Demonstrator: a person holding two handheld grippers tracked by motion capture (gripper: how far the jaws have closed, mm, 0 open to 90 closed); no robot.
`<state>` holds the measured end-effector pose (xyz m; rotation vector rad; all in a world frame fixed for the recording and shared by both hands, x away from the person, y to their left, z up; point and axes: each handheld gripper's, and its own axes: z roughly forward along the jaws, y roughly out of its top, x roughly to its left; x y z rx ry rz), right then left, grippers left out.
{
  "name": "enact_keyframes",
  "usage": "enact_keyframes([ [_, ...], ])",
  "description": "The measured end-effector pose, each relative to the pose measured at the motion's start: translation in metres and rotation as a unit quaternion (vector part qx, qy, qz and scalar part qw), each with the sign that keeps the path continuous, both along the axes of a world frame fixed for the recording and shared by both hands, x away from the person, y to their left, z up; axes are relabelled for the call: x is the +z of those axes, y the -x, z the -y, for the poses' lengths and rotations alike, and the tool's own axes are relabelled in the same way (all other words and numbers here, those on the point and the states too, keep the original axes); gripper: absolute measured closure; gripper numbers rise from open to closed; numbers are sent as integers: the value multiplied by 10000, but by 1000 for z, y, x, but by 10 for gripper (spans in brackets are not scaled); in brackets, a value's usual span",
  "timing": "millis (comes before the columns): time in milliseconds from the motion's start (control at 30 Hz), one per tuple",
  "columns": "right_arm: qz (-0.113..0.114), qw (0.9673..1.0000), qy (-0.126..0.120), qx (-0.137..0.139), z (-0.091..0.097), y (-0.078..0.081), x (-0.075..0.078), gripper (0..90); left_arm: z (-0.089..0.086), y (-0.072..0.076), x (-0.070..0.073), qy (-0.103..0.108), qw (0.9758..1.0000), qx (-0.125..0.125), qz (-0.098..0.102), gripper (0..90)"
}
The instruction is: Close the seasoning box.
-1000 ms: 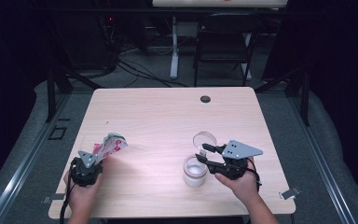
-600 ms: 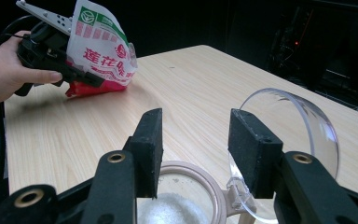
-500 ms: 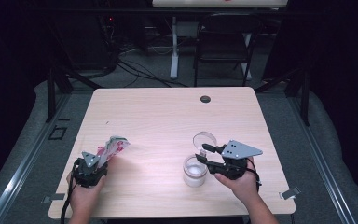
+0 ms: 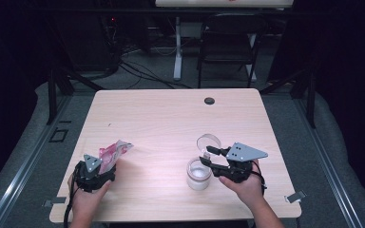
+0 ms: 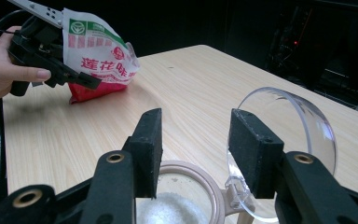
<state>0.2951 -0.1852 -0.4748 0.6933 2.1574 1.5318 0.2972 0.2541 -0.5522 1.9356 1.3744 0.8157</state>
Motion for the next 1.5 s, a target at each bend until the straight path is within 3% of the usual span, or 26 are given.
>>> enact_keyframes([
  [167,9,10000,-3,-13,0,0,0,542,6,8,10,6,9998,-48,171,288],
  [467,0,10000,-3,-29,1,0,0,541,22,20,23,120,9981,-412,437,259],
  [867,34,10000,-61,-44,2,1,3,541,49,25,21,-41,9956,-856,388,256],
  [1200,106,9998,-90,-108,7,6,15,570,68,29,20,-108,9923,-1188,345,261],
  [1500,59,9988,-244,-425,27,4,25,585,80,32,23,-14,9899,-1378,321,269],
])
